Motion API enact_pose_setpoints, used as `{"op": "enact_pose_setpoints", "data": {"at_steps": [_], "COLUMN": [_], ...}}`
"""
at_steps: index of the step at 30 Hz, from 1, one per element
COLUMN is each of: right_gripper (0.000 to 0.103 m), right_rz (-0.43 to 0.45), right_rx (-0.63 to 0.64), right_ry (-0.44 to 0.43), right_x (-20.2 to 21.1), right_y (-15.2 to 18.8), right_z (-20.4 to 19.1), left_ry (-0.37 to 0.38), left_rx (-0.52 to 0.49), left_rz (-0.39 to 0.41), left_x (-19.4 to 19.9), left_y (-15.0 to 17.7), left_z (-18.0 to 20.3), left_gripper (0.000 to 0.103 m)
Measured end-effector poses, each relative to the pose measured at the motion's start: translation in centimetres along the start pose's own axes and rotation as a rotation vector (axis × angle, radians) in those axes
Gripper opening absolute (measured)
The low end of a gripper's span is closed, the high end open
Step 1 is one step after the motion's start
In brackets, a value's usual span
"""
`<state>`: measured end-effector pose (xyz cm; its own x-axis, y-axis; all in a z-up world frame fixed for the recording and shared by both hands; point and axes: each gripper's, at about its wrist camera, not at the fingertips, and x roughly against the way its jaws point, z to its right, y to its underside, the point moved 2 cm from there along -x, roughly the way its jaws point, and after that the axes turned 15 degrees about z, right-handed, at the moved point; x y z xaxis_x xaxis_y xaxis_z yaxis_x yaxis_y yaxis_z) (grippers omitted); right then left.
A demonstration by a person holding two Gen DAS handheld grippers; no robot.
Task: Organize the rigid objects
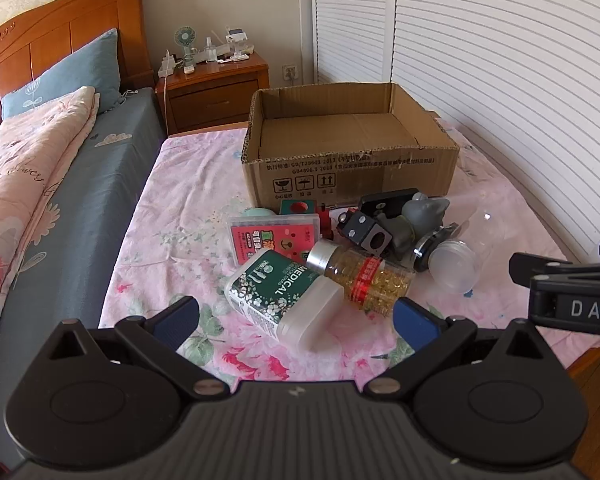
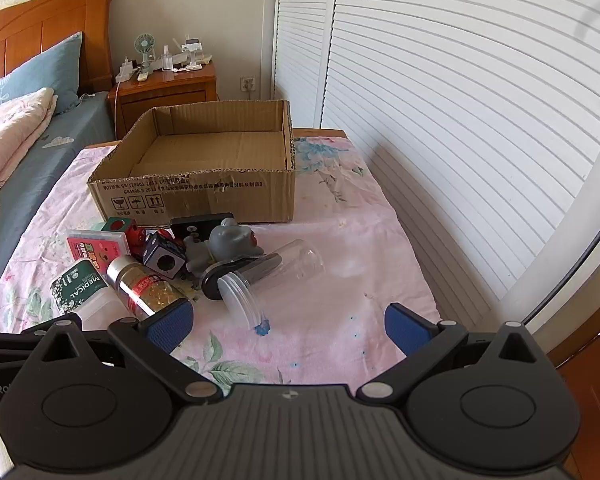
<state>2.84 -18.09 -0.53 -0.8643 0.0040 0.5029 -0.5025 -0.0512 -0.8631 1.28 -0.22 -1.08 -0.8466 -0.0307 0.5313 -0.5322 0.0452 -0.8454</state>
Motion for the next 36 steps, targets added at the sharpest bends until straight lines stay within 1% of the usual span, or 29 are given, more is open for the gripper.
{"op": "enact_pose_setpoints", "data": {"at_steps": [36], "right_gripper": [0.103], "right_rz": [0.012], "right_rx": [0.003], "right_ry": [0.008], "right_x": [0.37], "right_y": [-0.29], "right_z": [0.17], "left_ry": [0.005], "left_rx": [0.005], "left_rz": [0.010], "left_x": [0.54], "left_y": [-0.21], "left_z": [-0.11], "left_gripper": [0.102]}}
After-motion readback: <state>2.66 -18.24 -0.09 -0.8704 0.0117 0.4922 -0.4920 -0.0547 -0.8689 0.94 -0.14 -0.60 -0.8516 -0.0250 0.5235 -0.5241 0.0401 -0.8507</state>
